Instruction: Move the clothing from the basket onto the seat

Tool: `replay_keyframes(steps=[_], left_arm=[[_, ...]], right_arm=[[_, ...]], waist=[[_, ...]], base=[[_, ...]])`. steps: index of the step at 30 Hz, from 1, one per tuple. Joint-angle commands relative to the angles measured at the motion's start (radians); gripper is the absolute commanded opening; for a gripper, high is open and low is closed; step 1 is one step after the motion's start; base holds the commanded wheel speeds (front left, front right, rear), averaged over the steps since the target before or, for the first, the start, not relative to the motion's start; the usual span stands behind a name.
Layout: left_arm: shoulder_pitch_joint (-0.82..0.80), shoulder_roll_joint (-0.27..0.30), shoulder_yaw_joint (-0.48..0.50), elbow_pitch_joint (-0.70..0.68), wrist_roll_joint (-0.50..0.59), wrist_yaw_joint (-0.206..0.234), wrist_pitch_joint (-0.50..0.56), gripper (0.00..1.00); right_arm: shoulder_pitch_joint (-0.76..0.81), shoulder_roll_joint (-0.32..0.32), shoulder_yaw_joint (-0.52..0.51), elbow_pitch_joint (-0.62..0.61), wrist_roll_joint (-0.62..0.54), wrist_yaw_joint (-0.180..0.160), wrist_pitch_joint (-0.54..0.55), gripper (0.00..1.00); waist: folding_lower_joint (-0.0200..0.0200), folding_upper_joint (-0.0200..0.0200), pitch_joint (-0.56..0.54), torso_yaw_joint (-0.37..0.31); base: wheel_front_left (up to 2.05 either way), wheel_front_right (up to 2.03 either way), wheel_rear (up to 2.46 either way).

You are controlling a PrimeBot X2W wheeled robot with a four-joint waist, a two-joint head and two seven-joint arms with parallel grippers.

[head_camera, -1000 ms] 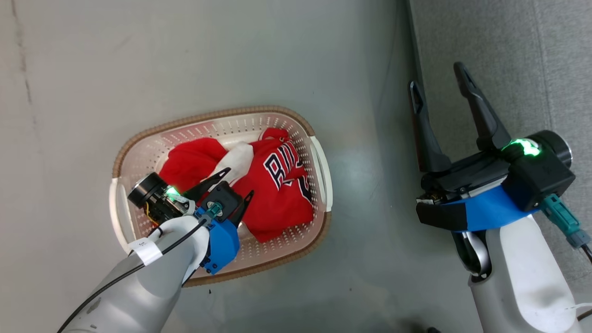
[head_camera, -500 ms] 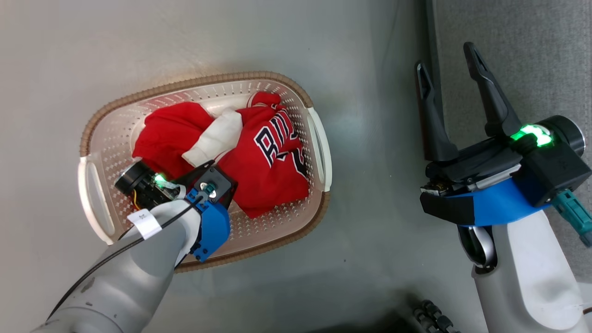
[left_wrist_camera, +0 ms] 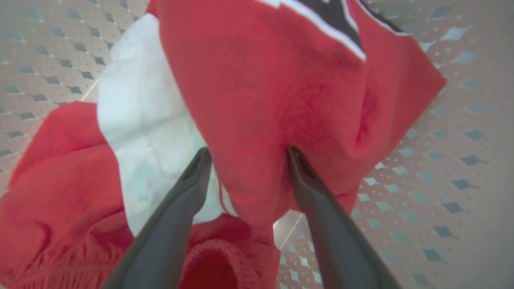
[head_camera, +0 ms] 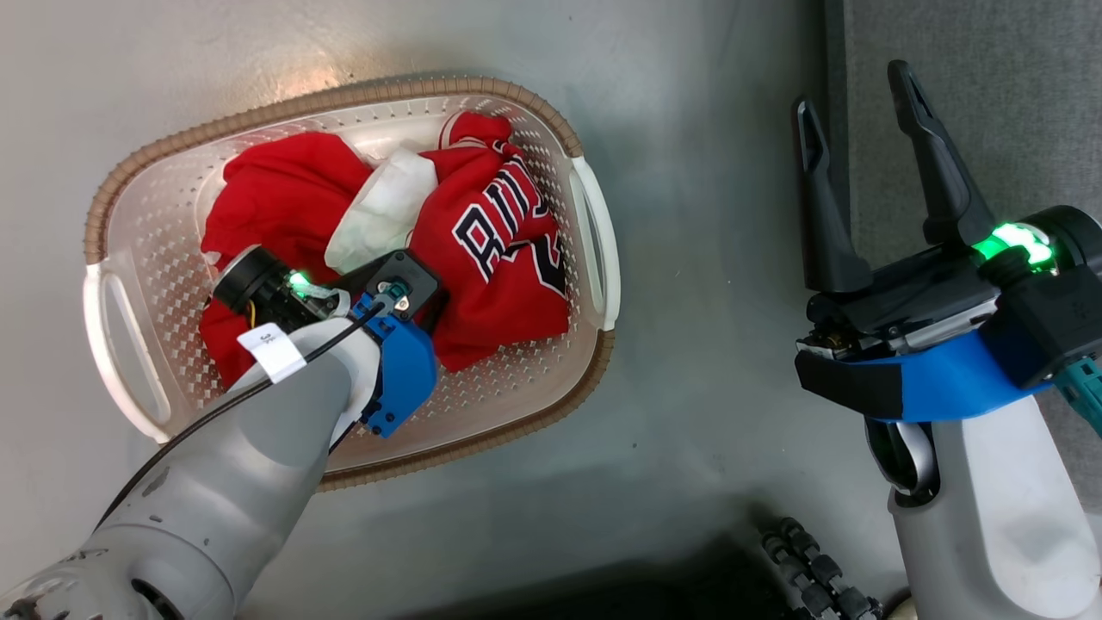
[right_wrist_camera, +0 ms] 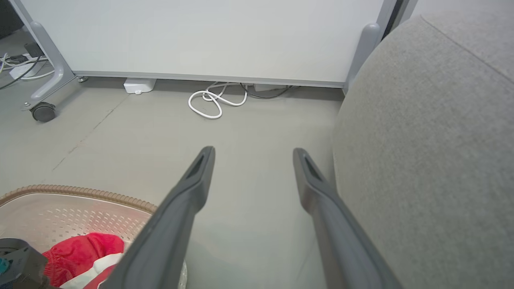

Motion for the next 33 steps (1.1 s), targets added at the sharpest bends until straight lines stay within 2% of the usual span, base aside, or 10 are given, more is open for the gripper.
replay_keyframes(steps=[1, 5, 6, 7, 8, 15, 22, 27, 33], left_arm=[[-0.025, 0.004, -0.004, -0.005, 0.000, -0.001, -0.003, 1.00], [-0.033, 0.000, -0.013, -0.016, -0.012, -0.001, -0.015, 1.00], [-0.036, 0.001, -0.014, -0.014, -0.013, -0.001, -0.016, 0.46], [-0.034, 0.001, -0.015, -0.013, -0.018, -0.001, -0.016, 0.06], [-0.035, 0.002, -0.016, -0.012, -0.018, -0.001, -0.015, 0.00], [-0.038, 0.005, -0.018, 0.000, -0.039, -0.001, -0.053, 0.00], [-0.016, 0.001, -0.018, -0.003, -0.093, -0.001, -0.125, 0.00], [0.002, 0.016, 0.021, -0.048, -0.096, -0.001, -0.132, 0.00], [0.066, 0.050, 0.116, -0.151, -0.040, 0.018, -0.131, 0.00]], right_arm=[[-0.003, -0.004, -0.003, -0.008, 0.004, 0.000, -0.004, 1.00], [-0.003, -0.004, -0.001, -0.012, 0.008, 0.000, -0.004, 1.00], [-0.005, -0.004, 0.000, -0.012, 0.011, 0.000, -0.004, 1.00], [-0.006, -0.004, 0.001, -0.012, 0.014, 0.000, -0.004, 1.00], [-0.008, -0.004, 0.001, -0.010, 0.016, 0.000, -0.004, 1.00], [-0.017, -0.003, -0.003, -0.002, 0.025, 0.000, -0.004, 1.00], [-0.018, -0.004, 0.007, 0.026, 0.034, 0.000, -0.004, 1.00], [0.005, -0.004, 0.008, 0.056, 0.033, 0.000, -0.004, 1.00], [0.033, -0.004, 0.012, 0.094, 0.033, 0.000, -0.003, 1.00]], waist=[[-0.0001, 0.0001, 0.012, -0.001], [-0.0001, 0.0001, 0.023, -0.003], [-0.0001, 0.0001, 0.024, -0.004], [-0.0001, 0.0001, 0.024, -0.005], [-0.0001, 0.0001, 0.024, -0.006], [-0.0001, 0.0001, 0.000, -0.001], [-0.0001, 0.0001, -0.103, 0.024], [-0.0001, 0.0001, -0.190, 0.045], [-0.0001, 0.0001, -0.299, 0.068]], base=[[0.00, 0.00, 0.00], [0.00, 0.00, 0.00], [0.00, 0.00, 0.00], [0.00, 0.00, 0.00], [0.00, 0.00, 0.00], [0.00, 0.00, 0.00], [0.00, 0.00, 0.00], [0.00, 0.00, 0.00], [0.00, 0.00, 0.00]])
